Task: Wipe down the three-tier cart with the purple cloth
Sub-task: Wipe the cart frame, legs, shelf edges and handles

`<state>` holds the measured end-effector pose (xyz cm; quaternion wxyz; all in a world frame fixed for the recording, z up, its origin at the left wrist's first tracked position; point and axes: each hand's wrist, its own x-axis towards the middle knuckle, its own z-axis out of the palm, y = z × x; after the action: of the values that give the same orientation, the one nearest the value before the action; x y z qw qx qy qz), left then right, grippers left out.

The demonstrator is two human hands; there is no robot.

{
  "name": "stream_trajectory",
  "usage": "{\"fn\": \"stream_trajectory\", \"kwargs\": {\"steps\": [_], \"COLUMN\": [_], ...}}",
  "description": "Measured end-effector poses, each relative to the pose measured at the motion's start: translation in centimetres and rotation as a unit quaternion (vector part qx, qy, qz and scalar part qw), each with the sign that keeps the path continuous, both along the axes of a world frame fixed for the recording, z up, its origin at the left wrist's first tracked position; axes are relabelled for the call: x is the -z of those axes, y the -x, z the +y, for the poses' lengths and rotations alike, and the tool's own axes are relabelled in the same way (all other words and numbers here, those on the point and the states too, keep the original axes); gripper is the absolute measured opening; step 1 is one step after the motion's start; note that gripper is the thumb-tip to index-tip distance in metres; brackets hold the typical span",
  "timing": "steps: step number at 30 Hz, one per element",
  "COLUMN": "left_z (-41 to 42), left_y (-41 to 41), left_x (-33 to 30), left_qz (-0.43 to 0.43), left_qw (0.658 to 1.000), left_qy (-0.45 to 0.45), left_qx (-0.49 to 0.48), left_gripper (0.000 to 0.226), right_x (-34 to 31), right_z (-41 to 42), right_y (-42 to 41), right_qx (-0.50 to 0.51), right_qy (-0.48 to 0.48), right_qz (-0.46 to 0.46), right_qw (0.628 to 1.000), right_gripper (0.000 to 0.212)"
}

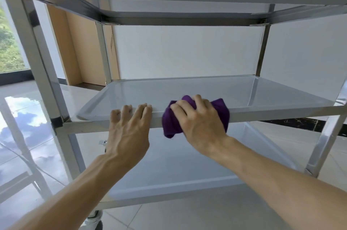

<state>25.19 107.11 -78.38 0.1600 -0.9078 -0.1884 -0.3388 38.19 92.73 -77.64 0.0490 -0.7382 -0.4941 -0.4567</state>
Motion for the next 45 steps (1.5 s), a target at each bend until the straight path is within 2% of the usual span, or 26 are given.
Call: {"fn": "stream_trajectory", "kwargs": {"steps": [3, 7, 9, 11, 14, 17, 19, 22, 26, 29, 34, 40, 45], "left_z": [-0.1, 0.9, 1.3, 1.5, 2.0, 2.8, 3.4, 3.5, 3.0, 3.2, 3.6, 3.3, 3.1], "left_y": [0.0, 1.4, 2.8, 4.3, 6.2, 6.9, 6.6, 5.5, 3.5, 2.5, 2.2, 2.2, 2.2], "left_x": [-0.5, -1.0, -1.1, -1.5, -2.9, -4.6, -5.6, -6.3, -6.2, -6.2, -6.0, -6.5, -6.8], "left_qz": [0.017, 0.034, 0.049, 0.038, -0.058, -0.214, -0.293, -0.322, -0.287, -0.315, -0.341, -0.348, -0.341], "left_qw": [0.999, 0.991, 0.987, 0.986, 0.983, 0.959, 0.93, 0.903, 0.91, 0.903, 0.895, 0.897, 0.898], "left_qy": [0.002, 0.027, 0.01, -0.008, -0.004, 0.086, 0.172, 0.246, 0.243, 0.237, 0.233, 0.228, 0.236], "left_qx": [0.03, 0.13, 0.151, 0.161, 0.172, 0.162, 0.142, 0.144, 0.172, 0.169, 0.169, 0.152, 0.147], "left_gripper": [0.053, 0.055, 0.059, 0.051, 0.03, 0.015, 0.024, 0.04, 0.062, 0.062, 0.061, 0.064, 0.065], "right_x": [-0.1, 0.3, 0.4, 0.4, 0.5, 0.8, 0.8, 0.5, 0.0, -0.6, -0.6, -0.4, 0.7], "right_z": [0.0, -2.2, -3.2, -4.3, -5.6, -6.4, -6.5, -4.9, -0.4, 3.6, 8.8, 6.4, 0.5], "right_y": [0.0, -2.5, -3.5, -4.4, -5.7, -6.5, -6.4, -5.0, -1.0, 2.8, 7.5, 4.2, -1.4], "right_qx": [-0.013, -0.026, -0.027, -0.027, -0.018, -0.001, 0.009, 0.001, 0.001, -0.003, -0.002, -0.021, 0.012], "right_qy": [-0.002, -0.026, -0.03, -0.031, -0.044, -0.046, -0.047, -0.039, 0.0, 0.027, 0.078, 0.037, -0.027], "right_qz": [-0.016, -0.039, -0.038, -0.025, -0.013, 0.0, 0.008, 0.011, 0.005, 0.01, 0.006, -0.072, -0.103], "right_qw": [1.0, 0.999, 0.998, 0.999, 0.999, 0.999, 0.999, 0.999, 1.0, 1.0, 0.997, 0.996, 0.994], "right_gripper": [0.048, 0.053, 0.057, 0.063, 0.066, 0.066, 0.066, 0.058, 0.054, 0.054, 0.069, 0.041, 0.039]}}
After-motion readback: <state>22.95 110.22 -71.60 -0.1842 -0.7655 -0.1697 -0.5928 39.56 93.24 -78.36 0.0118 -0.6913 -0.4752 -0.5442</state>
